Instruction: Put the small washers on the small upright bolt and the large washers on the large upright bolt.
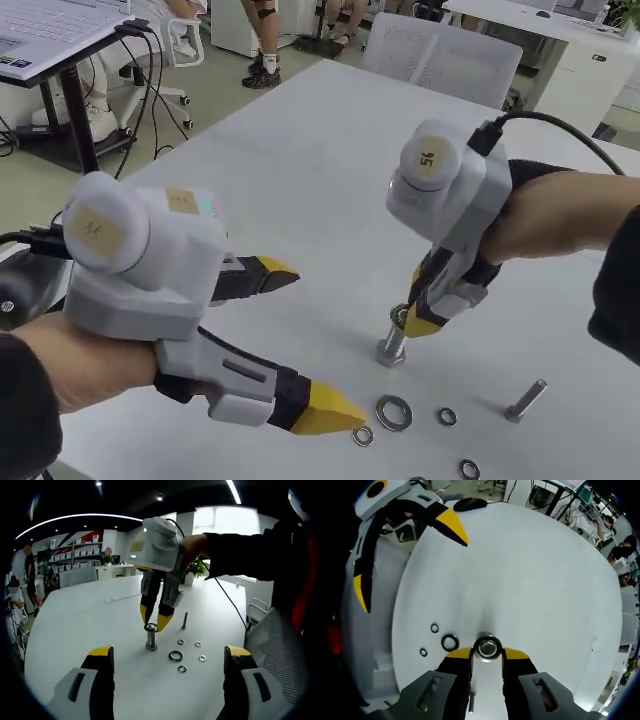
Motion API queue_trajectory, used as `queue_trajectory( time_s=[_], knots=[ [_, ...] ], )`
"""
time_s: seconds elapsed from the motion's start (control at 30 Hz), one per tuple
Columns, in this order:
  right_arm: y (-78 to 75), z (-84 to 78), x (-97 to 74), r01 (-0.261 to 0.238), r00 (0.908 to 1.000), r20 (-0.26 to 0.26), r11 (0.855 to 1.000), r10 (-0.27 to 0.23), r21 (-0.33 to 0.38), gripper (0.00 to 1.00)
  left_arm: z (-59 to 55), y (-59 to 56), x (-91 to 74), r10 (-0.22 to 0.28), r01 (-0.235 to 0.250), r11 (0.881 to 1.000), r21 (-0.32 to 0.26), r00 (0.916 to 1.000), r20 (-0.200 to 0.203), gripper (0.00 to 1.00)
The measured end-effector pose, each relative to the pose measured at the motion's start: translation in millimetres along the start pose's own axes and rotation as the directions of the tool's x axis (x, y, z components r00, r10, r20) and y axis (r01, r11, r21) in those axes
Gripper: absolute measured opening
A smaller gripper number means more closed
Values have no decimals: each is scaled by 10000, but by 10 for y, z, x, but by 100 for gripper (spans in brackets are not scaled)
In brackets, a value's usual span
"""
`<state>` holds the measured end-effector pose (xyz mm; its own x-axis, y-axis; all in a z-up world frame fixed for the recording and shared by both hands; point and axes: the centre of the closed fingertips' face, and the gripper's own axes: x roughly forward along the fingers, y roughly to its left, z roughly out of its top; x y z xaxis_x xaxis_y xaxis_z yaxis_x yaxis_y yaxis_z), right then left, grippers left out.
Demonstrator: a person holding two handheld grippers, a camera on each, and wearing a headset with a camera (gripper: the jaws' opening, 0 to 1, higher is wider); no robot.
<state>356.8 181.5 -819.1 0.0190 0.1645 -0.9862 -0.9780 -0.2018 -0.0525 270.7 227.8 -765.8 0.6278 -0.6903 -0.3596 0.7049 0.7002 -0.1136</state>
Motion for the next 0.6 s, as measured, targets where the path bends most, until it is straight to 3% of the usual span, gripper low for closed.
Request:
queue_trajectory(
  time_s=[0.6],
  knots=[
    [-23,-30,265,-265,9993,-255,9996,266,67,23,-26,23,2,57,-58,9999,-143,10000,-8,91]
  ],
)
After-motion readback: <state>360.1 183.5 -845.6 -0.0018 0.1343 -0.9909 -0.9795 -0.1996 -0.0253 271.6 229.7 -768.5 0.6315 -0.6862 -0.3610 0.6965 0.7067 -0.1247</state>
